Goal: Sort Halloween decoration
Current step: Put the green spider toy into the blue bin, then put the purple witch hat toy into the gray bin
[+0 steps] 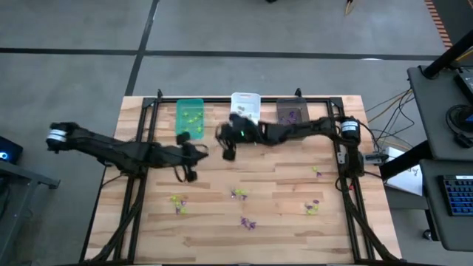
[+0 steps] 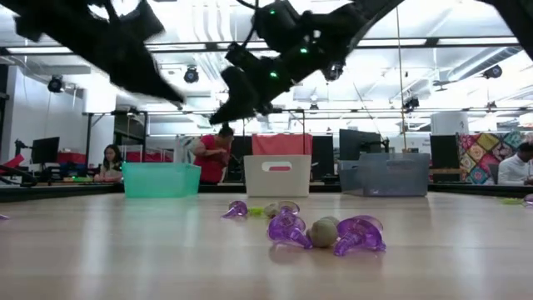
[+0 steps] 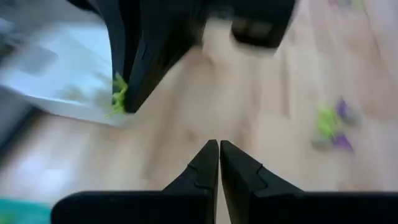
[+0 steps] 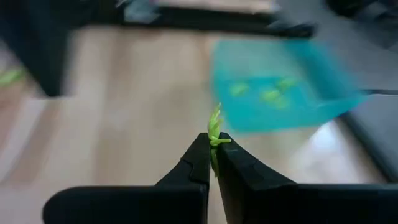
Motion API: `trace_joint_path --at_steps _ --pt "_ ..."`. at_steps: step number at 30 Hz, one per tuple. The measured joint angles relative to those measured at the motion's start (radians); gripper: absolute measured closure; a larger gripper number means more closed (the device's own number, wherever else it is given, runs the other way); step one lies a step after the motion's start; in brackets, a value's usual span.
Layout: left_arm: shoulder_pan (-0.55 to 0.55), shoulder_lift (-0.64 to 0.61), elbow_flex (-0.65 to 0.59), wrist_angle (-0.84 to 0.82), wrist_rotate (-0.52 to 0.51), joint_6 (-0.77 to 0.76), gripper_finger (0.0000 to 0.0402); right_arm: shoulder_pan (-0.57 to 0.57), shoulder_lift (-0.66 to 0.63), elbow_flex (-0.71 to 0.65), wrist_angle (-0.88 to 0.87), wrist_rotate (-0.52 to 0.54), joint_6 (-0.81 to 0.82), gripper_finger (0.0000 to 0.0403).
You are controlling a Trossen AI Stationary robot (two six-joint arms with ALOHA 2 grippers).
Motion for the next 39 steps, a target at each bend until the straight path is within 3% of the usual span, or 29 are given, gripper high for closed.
trace_joint_path --at_steps 3,7,16,20,26,32,39 --pt "0.000 -0.145 0.000 -0.039 -0.059 -0.013 0.0402 -0.060 0.042 0.091 0.001 -0.027 0.000 0.0393" --pt "0.000 -0.298 -0.001 -0.054 -0.061 -0.026 0.0402 -0.118 0.124 0.216 0.003 -0.087 0.026 0.0394" --pt "0.000 -0.514 0.001 -0.068 -0.141 0.011 0.0402 -0.160 0.402 0.561 -0.020 -0.106 0.051 0.0393" --pt "0.000 -0.550 0.001 -0.079 -0.141 0.021 0.0402 -0.160 0.493 0.716 -0.084 -0.126 0.072 0.0374" --pt "0.000 -0.555 0.001 -0.110 -0.140 0.018 0.0402 -0.161 0.562 0.837 -0.218 -0.123 0.098 0.0310" --pt "0.000 -0.534 0.001 -0.140 -0.139 -0.024 0.0402 -0.160 0.526 0.841 -0.321 -0.133 0.091 0.0262" --pt "0.000 -0.500 0.001 -0.200 -0.137 -0.081 0.0402 -0.148 0.410 0.841 -0.612 -0.136 0.041 0.0255"
